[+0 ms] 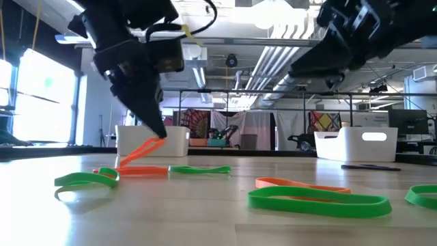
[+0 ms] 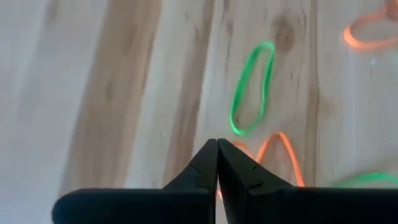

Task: Sort rubber bands into baskets
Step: Put the orange rubber band into the top right white bin

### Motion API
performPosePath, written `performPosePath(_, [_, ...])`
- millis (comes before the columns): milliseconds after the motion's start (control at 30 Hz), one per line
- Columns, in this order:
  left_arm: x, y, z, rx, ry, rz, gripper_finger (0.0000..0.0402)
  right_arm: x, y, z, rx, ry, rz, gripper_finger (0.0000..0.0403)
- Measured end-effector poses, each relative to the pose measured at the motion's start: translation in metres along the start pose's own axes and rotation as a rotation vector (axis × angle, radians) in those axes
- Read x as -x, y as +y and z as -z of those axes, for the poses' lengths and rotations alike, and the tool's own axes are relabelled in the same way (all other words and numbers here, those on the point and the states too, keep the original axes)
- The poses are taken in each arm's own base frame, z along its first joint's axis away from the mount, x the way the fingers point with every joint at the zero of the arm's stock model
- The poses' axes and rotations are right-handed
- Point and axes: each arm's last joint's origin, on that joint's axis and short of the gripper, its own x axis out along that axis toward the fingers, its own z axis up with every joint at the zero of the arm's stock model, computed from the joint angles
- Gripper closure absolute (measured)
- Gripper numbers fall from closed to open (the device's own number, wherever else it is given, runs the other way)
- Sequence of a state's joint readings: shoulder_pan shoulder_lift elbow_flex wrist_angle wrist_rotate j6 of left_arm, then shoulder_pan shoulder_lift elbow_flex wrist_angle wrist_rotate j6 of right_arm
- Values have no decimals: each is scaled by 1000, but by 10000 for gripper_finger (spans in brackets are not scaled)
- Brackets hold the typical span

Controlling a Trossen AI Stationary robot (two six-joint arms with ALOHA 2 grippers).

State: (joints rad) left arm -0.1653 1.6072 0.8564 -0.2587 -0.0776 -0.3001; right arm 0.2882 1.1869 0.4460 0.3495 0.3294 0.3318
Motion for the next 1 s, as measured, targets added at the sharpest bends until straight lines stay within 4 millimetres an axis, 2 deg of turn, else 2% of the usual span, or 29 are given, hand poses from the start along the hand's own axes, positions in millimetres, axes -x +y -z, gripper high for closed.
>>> performPosePath(167, [8, 1, -18, -18, -62, -21, 401, -19, 4, 8, -13, -28, -10, 269])
performPosePath(367, [18, 2, -39, -43, -130, -30, 401, -37, 7, 14, -19, -40, -1, 238])
performPosePath(567, [28, 3, -59, -67, -200, -60, 401, -61, 9, 13, -38, -16, 32, 226])
performPosePath(767, [39, 3, -76, -82, -260, -95, 401, -90, 11, 0, -56, -30, 60, 224])
performPosePath(900, [41, 3, -78, -94, -269, -97, 401, -107, 13, -10, -63, -50, 71, 225])
performPosePath(1000, [41, 3, -78, -93, -269, -96, 401, -114, 14, -15, -47, -63, 109, 249])
